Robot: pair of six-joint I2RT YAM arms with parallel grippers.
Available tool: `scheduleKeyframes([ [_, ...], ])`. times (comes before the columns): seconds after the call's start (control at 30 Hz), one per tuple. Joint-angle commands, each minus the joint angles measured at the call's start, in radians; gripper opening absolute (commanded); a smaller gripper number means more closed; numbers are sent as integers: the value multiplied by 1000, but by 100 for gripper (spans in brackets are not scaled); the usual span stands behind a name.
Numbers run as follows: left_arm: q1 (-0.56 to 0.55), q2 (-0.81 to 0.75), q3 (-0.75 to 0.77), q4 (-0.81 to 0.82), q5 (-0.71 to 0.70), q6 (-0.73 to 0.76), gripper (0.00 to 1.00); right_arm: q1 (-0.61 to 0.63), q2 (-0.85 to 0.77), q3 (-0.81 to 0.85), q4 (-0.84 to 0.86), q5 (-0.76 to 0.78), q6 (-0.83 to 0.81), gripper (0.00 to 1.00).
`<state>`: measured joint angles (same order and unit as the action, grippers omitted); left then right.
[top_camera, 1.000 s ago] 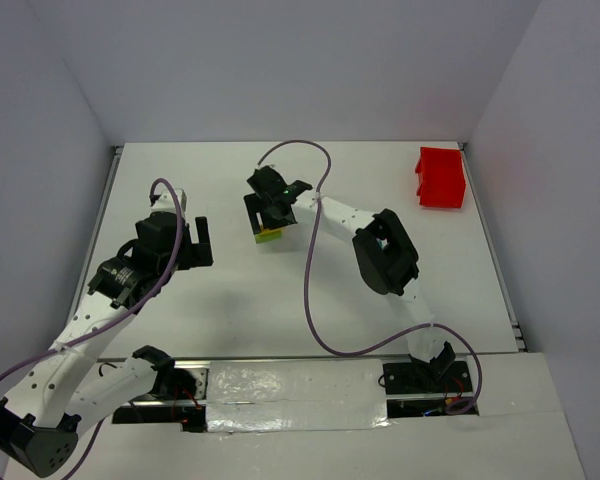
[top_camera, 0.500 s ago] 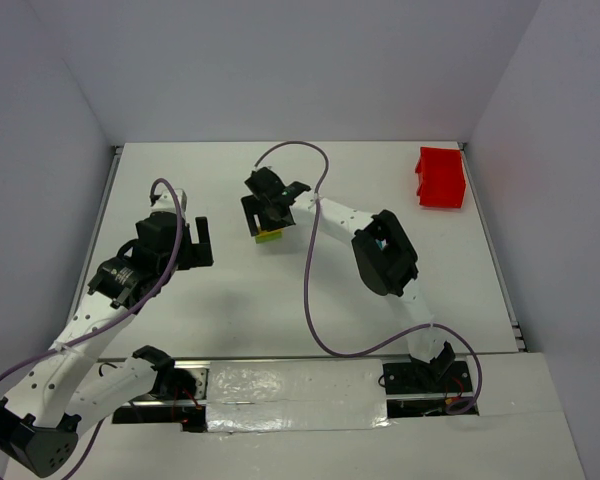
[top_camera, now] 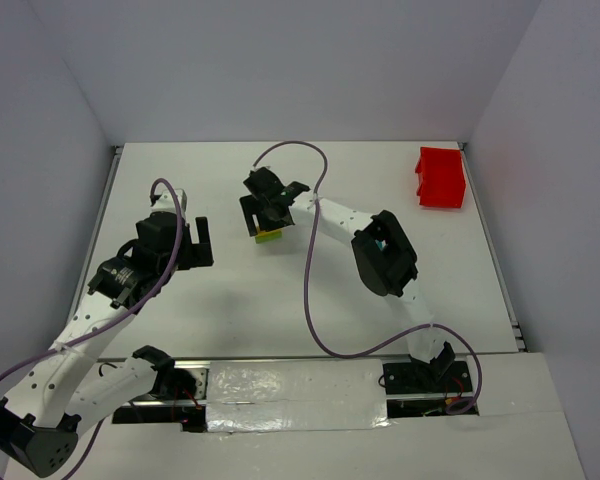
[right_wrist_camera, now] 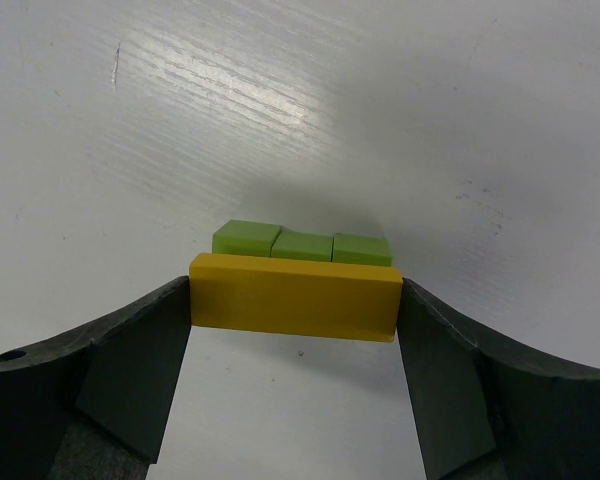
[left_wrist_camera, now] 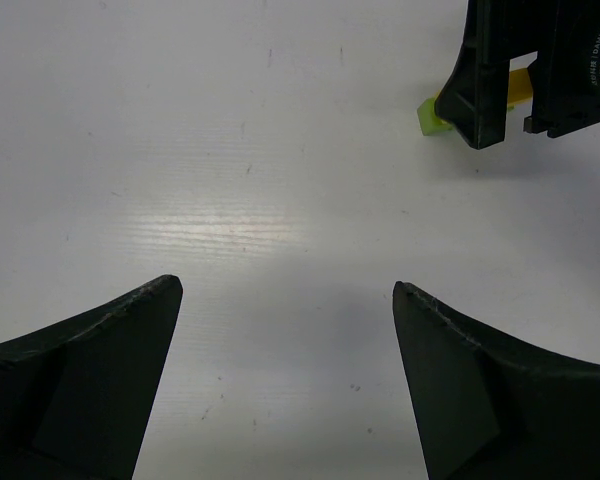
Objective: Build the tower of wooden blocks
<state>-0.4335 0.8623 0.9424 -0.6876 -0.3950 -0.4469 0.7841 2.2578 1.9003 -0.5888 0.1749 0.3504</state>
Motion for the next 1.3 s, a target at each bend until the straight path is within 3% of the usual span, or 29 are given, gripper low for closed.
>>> scheduleKeyframes([
  [0.0, 6, -5, -5, 30, 2, 16, 100, 9, -9, 45, 17, 2, -4, 80],
  [1.27, 4, -5, -5, 30, 5, 16, 99, 10, 29, 56, 15, 12, -19, 90],
])
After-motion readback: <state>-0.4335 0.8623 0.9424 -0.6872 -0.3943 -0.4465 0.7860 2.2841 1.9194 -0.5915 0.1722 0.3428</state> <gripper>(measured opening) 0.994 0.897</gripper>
